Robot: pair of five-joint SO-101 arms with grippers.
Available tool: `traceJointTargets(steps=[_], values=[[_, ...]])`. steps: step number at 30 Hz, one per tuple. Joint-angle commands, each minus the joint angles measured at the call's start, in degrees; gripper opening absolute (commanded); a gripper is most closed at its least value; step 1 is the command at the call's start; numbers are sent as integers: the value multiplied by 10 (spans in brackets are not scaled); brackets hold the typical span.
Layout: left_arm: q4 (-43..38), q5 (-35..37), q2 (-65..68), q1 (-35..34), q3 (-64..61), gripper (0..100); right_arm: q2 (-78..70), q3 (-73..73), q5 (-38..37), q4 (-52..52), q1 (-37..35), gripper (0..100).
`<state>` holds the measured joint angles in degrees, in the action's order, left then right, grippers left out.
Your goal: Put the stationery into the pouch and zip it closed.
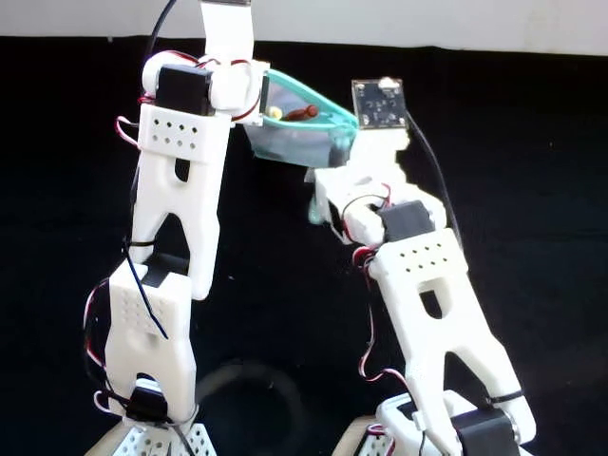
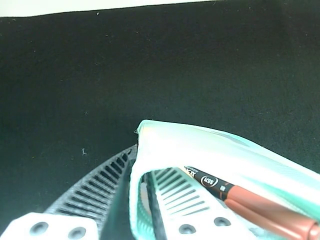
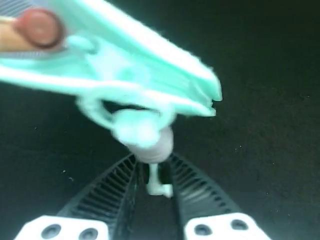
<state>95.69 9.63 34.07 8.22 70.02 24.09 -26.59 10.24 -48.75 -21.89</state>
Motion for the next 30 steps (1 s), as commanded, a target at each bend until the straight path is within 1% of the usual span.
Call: traceJointTargets(steps=[1,6,14,17,21,30], values=[[-3,4,0,3,-1,7,11,4,-3,8,24,6],[-3,4,0,3,-1,7,13,7,-3,6,61,6],[-3,4,0,3,-1,7,14,40,-3,-48,71,6],[-3,4,0,2,-1,7,14,54,-3,-60,89,6],[-3,4,0,2,-1,7,14,59,-4,-62,127,6],[-3,4,0,1,-1,7,14,56,-5,-62,150,6]])
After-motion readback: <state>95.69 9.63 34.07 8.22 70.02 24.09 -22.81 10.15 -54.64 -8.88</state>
